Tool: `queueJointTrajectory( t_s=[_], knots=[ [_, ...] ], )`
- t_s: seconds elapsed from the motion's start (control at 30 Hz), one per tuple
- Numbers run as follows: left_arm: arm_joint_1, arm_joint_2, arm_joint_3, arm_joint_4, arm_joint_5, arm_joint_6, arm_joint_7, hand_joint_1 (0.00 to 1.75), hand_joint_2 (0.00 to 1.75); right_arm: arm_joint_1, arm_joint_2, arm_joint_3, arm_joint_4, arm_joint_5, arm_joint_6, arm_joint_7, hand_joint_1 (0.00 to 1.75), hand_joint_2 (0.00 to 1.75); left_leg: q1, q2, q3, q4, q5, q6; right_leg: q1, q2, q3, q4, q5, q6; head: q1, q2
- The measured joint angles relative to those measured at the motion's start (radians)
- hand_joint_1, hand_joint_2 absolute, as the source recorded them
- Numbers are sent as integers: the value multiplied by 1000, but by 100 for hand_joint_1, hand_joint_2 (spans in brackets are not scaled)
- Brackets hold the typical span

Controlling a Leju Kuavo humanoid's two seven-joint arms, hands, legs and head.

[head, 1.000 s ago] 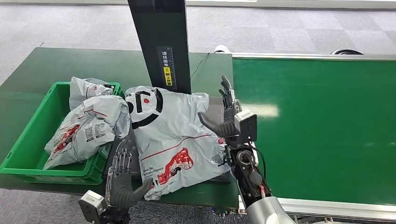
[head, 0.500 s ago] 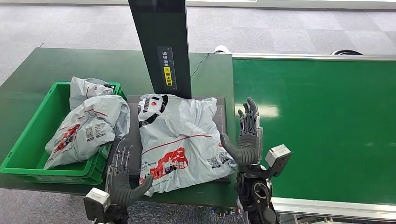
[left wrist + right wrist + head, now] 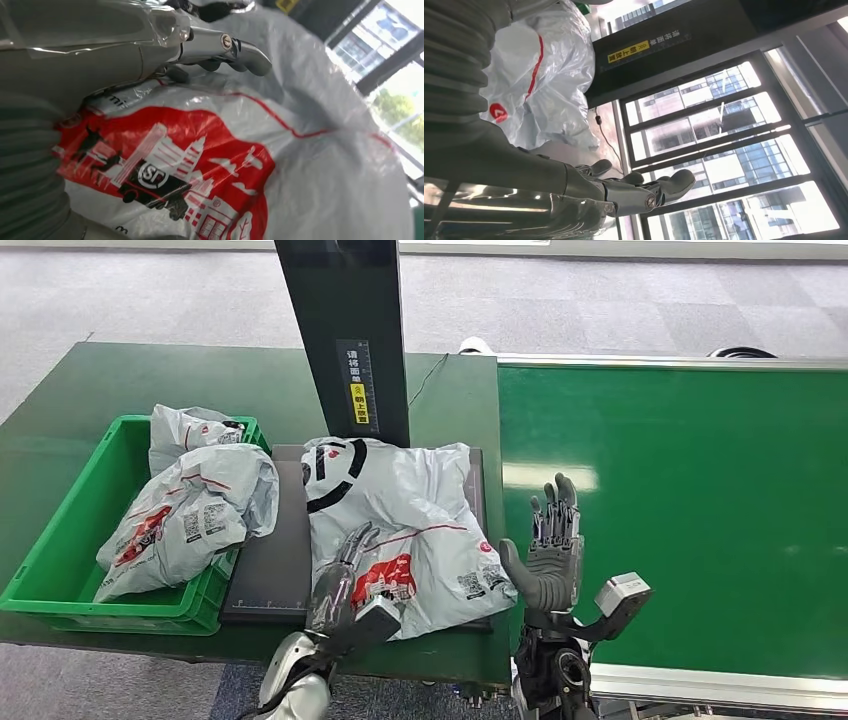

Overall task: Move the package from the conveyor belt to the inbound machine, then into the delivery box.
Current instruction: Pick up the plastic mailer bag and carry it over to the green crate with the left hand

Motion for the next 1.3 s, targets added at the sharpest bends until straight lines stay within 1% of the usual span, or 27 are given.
queueJointTrajectory(
  t_s=[0.13,0.3,0.33,0.37,0.43,0.47,0.5,0.63,0.73,0.8,0.9,1.03,1.13,1.3],
  knots=[
    [-76,0,-41,140,-31,29,8,0,175,0,4,-10,0,-14,-2,0,0,175,0,0,0,0,0,0,0,0,1,0,0,0,0,0],
    [-151,-1,-74,263,-40,49,10,0,175,0,5,-20,0,-32,-8,0,0,175,0,-1,2,0,0,0,0,-1,3,0,0,0,0,0],
    [-162,-1,-79,280,-41,50,10,16,175,0,5,-23,0,-33,-8,0,0,175,0,-1,2,0,0,0,0,-1,4,0,0,0,0,0],
    [-173,-1,-82,294,-42,51,10,50,175,0,5,-25,0,-34,-8,0,0,175,0,-1,3,0,0,0,0,-1,5,0,0,0,0,0],
    [-189,-3,-87,320,-39,55,6,135,175,0,5,-29,0,-37,-8,0,0,175,0,-1,4,0,0,0,0,-1,6,0,0,0,0,0],
    [-196,-3,-89,331,-34,60,1,162,175,0,5,-30,0,-39,-8,0,0,175,0,-1,5,0,0,1,0,-1,6,0,0,0,0,0],
    [-202,-4,-89,341,-26,65,-5,171,175,0,5,-31,0,-41,-8,1,0,175,0,-1,5,0,1,1,0,-1,7,0,0,0,0,0],
    [-211,-4,-89,358,26,84,-49,175,175,3,5,-38,0,-49,-8,5,0,175,0,-1,5,0,1,1,0,-1,7,0,0,0,0,0],
    [-204,-1,-83,343,114,86,-121,175,175,11,5,-43,1,-51,-9,6,0,175,0,-1,5,0,1,1,0,-1,7,0,0,0,0,0],
    [-184,4,-74,301,196,78,-176,175,175,18,5,-46,1,-51,-9,7,0,175,0,-1,4,0,1,1,0,-1,6,0,0,0,0,0],
    [-138,15,-58,197,340,59,-252,175,175,31,4,-51,1,-52,-12,7,0,175,0,0,3,0,1,1,0,-1,4,0,0,0,0,0],
    [-72,32,-30,30,511,39,-321,175,175,42,2,-59,1,-53,-20,8,0,175,0,0,1,0,1,1,0,-1,2,0,0,0,0,0],
    [-20,49,-15,-111,629,35,-345,175,175,50,0,-64,1,-53,-25,7,0,175,0,0,0,0,1,1,0,-1,1,0,0,0,0,0],
    [68,87,-4,-380,813,34,-351,175,175,62,-2,-75,0,-53,-30,7,0,175,0,0,-1,0,1,1,0,-1,0,0,0,0,0,0]
  ],
)
